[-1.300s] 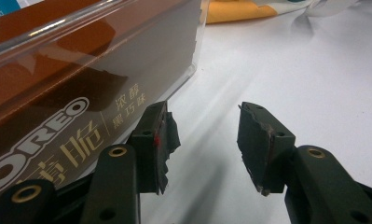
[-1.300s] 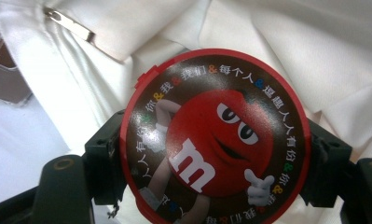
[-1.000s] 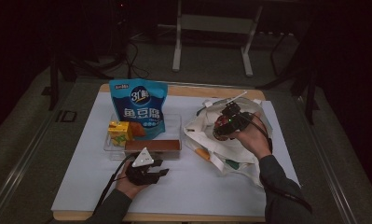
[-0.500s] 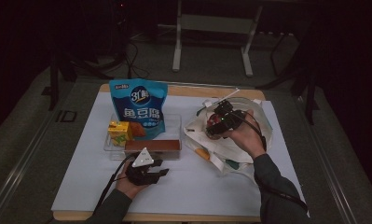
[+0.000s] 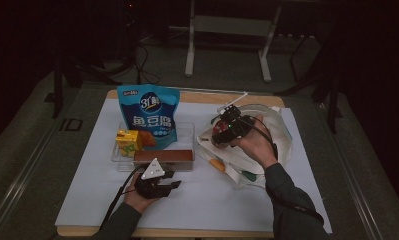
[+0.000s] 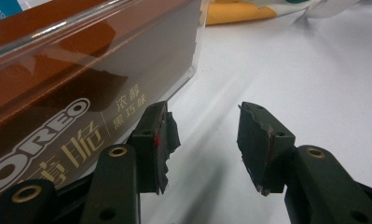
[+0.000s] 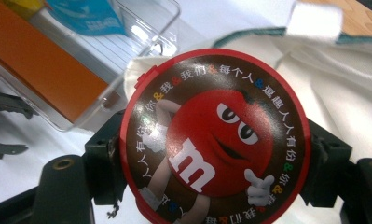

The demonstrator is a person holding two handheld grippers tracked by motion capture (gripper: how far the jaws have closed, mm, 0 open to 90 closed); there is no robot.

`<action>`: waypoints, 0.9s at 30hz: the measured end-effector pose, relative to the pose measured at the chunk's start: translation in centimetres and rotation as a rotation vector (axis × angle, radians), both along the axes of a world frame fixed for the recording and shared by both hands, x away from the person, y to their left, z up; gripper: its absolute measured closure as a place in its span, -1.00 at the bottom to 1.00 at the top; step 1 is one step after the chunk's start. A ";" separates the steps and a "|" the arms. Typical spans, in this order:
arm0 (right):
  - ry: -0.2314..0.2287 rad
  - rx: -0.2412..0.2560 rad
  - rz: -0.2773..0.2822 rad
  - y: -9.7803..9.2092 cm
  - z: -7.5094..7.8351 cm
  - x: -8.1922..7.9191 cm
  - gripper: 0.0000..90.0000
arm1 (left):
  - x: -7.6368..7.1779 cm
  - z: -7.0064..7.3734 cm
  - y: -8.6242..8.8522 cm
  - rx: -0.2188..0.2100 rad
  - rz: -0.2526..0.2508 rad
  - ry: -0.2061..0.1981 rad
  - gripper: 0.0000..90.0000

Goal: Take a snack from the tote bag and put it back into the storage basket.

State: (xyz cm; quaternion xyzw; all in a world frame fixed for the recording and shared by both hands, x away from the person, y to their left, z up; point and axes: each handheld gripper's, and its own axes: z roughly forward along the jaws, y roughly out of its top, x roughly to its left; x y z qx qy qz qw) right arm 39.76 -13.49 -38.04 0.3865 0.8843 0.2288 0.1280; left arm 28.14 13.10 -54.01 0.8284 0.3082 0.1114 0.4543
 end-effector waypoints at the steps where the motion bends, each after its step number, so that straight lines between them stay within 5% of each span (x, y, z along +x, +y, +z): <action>1: 0.000 0.001 0.002 0.2 0.1 0.0 -0.43 | 0.0 0.0 0.0 -0.001 0.000 0.000 0.18; 27: -0.009 0.046 0.070 4.7 1.0 -0.1 -0.43 | 0.0 0.0 0.0 -0.002 -0.002 0.002 0.18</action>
